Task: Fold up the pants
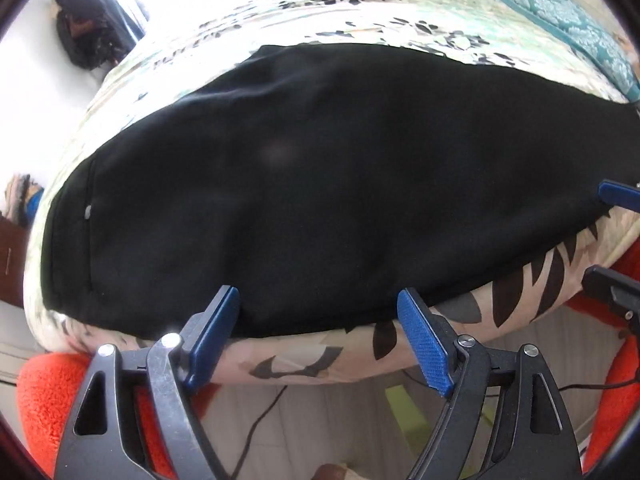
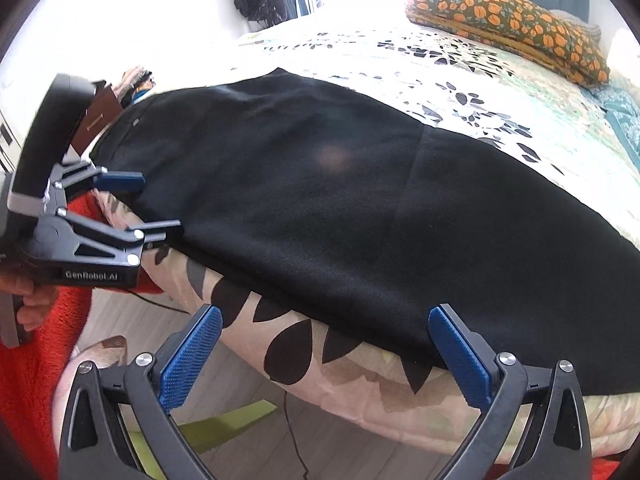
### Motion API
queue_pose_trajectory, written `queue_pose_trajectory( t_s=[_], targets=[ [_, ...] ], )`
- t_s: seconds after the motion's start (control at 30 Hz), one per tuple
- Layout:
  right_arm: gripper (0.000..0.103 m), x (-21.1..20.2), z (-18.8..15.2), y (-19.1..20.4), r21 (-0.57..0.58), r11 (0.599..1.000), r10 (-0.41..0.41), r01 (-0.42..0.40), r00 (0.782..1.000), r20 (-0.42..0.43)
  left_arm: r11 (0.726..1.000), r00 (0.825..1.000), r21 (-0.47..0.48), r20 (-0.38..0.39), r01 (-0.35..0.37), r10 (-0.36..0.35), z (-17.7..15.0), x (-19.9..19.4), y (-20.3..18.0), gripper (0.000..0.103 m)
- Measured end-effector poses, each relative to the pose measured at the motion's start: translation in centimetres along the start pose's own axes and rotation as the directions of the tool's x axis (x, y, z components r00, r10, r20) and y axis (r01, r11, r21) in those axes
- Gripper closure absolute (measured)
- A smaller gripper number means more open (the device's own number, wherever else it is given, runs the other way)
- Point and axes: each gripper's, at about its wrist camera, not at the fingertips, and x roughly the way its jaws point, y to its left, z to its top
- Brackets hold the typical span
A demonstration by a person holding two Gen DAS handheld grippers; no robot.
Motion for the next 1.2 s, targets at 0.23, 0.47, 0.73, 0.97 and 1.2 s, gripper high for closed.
queue_pose_trajectory(
  t_s=[0.23, 0.47, 0.73, 0.97, 1.2],
  targets=[
    [0.001, -1.3, 1.0, -4.9, 0.205, 0.955, -0.236, 0.215, 0.968, 0.083, 0.998, 0.99, -0.065, 0.138, 0.023, -0.013, 3.5, -0.6, -0.7, 0.014],
    [0.0, 1.4, -0.2, -6.4, 0.216, 0.929, -0.295, 0.301, 0.954, -0.062, 0.999, 0.999, 0.05, 0.047, -0.008, 0.006, 1.4, 0.8, -3.0, 0.014],
    [0.0, 1.7, -0.9, -7.1, 0.239, 0.929, -0.277, 0.282, 0.959, -0.056, 0.999, 0.997, -0.009, 0.059, 0.051, -0.05, 2.1, -0.1, -2.4, 0.014],
    [0.0, 1.9, -0.8, -6.9, 0.247, 0.922, -0.292, 0.299, 0.954, -0.064, 0.996, 0.988, 0.071, 0.141, 0.057, -0.066, 5.1, -0.2, -5.6, 0.014],
    [0.0, 1.9, -1.0, -6.9, 0.25, 0.922, -0.292, 0.296, 0.955, -0.053, 0.992, 0.993, 0.112, 0.094, 0.062, -0.073, 3.1, 1.3, -6.3, 0.01]
  ],
)
